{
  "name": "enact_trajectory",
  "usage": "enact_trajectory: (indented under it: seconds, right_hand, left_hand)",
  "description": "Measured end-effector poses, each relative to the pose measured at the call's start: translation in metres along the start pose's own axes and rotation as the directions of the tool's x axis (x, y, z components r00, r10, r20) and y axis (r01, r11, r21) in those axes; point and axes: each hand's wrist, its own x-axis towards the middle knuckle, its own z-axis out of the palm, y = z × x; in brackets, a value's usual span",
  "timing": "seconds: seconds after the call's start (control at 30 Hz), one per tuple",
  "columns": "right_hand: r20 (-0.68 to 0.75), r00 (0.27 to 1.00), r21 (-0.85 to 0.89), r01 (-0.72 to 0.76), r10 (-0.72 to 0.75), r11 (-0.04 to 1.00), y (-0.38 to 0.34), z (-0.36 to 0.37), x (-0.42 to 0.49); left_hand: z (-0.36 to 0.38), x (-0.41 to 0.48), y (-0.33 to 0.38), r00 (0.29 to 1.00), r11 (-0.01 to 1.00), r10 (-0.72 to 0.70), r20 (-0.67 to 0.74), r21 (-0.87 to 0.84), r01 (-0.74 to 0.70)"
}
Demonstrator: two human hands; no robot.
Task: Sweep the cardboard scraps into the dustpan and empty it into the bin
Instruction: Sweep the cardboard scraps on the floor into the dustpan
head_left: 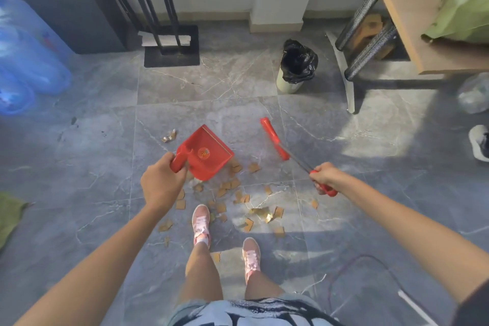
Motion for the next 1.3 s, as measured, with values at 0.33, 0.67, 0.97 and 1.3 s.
enact_trajectory:
  seconds: [0.33, 0.67, 0.97, 1.3]
  right_hand:
    - [-0.029, 0.986, 0.09, -0.164, 0.167, 0.982, 0.107, -0.064, 0.012]
    - [0.125, 0.928, 0.024, -0.357, 0.352, 0.934, 0.154, -0.014, 0.043]
    - [0.198, 0.954, 0.015, -0.233, 0.225, 0.972, 0.094, 0.066, -0.002]
    - [0.31, 0.946, -0.068, -0.075, 0.093, 0.995, 0.027, 0.153, -0.073]
  left_hand:
    - [0.026, -0.072, 0.038, 1.0, 1.0, -0.017, -0.015, 0.018, 0.018]
    - [0.037, -0.102, 0.031, 0.997, 0.997, -0.08, -0.013, 0.008, 0.08]
    - [0.022, -0.106, 0.004, 0.982, 0.984, -0.177, -0.07, 0.022, 0.179]
    - [-0.014, -0.107, -0.051, 0.977, 0.98, -0.197, -0.085, -0.003, 0.197]
